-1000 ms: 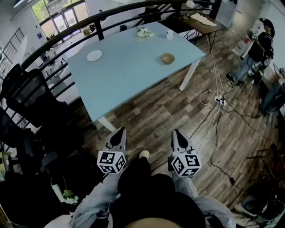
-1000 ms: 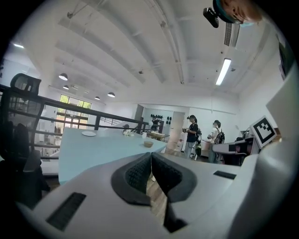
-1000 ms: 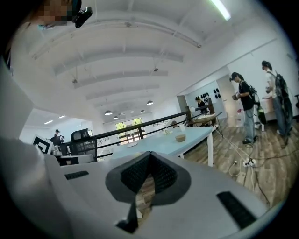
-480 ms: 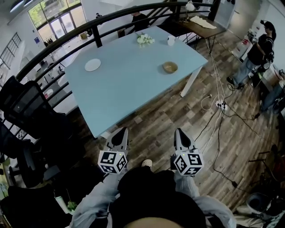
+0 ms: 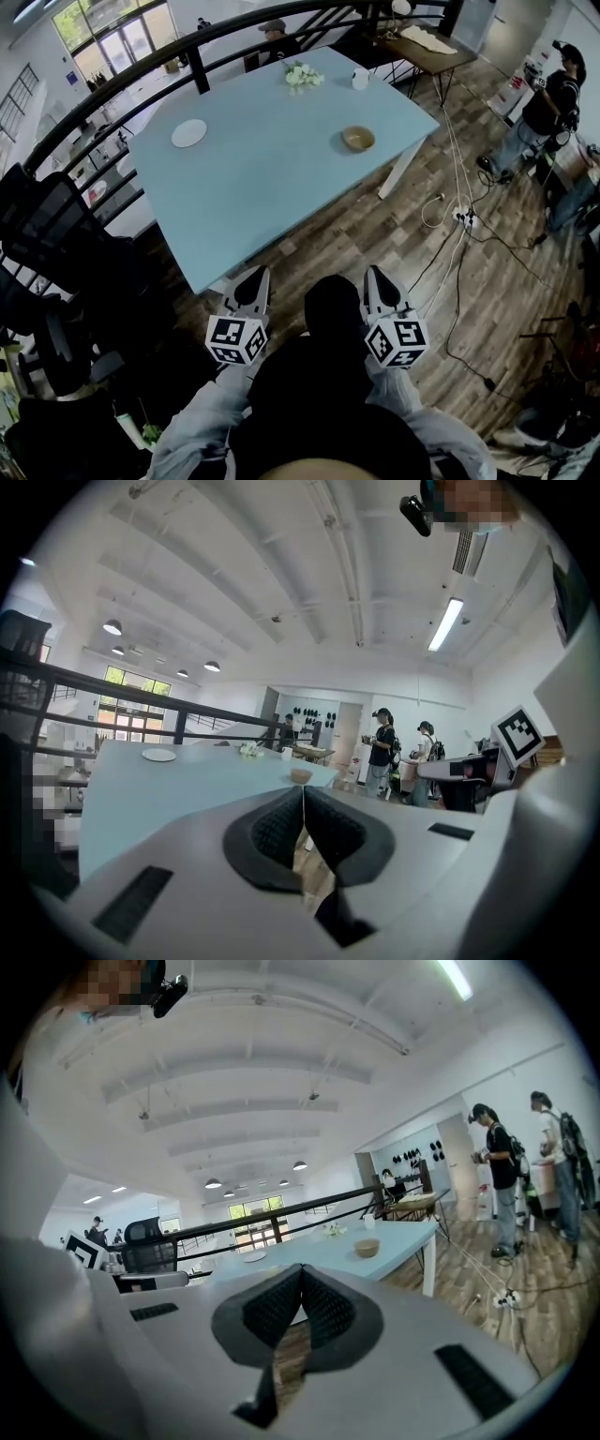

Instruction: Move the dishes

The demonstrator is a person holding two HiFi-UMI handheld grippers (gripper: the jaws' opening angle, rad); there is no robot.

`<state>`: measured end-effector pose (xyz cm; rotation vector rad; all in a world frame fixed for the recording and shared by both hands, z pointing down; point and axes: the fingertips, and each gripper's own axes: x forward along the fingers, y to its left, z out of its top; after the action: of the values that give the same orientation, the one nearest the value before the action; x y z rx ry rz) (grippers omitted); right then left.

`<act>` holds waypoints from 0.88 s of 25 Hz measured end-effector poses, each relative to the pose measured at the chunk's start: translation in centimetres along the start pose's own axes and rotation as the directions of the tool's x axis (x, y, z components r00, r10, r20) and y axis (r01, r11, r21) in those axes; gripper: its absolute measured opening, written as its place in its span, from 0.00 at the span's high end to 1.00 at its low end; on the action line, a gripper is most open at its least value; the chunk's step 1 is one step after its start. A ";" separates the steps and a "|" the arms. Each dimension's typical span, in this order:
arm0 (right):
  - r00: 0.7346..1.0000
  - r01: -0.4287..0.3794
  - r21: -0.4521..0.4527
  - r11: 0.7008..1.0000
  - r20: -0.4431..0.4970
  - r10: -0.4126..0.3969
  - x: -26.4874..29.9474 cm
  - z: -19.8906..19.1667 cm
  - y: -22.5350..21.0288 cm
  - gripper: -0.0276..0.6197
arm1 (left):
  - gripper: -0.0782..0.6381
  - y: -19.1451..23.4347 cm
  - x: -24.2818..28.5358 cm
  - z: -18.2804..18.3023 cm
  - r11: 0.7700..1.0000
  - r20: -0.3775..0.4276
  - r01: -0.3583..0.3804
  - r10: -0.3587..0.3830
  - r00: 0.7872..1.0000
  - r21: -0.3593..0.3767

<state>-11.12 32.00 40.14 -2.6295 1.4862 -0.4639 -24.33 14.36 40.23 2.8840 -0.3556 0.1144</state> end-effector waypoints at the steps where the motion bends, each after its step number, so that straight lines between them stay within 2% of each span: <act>1: 1.000 -0.003 0.002 1.000 -0.004 0.003 0.4 0.0 -0.1 0.94 | 0.87 -0.1 0.3 0.0 1.000 -0.002 0.000 0.000 1.000 0.003; 8: 0.999 -0.031 0.000 1.000 -0.023 0.031 4.9 0.7 -1.2 0.94 | 0.87 2.5 3.9 0.0 0.999 -0.015 -0.045 0.045 0.999 0.006; 22: 0.991 -0.129 0.006 0.992 -0.030 0.129 18.7 5.7 -7.9 0.94 | 0.87 5.3 17.4 3.4 0.992 0.008 -0.126 0.126 0.992 0.010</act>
<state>6.12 19.81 40.62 -2.5140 1.6502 -0.4959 -8.69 4.56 39.97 2.8717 -0.5401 0.1274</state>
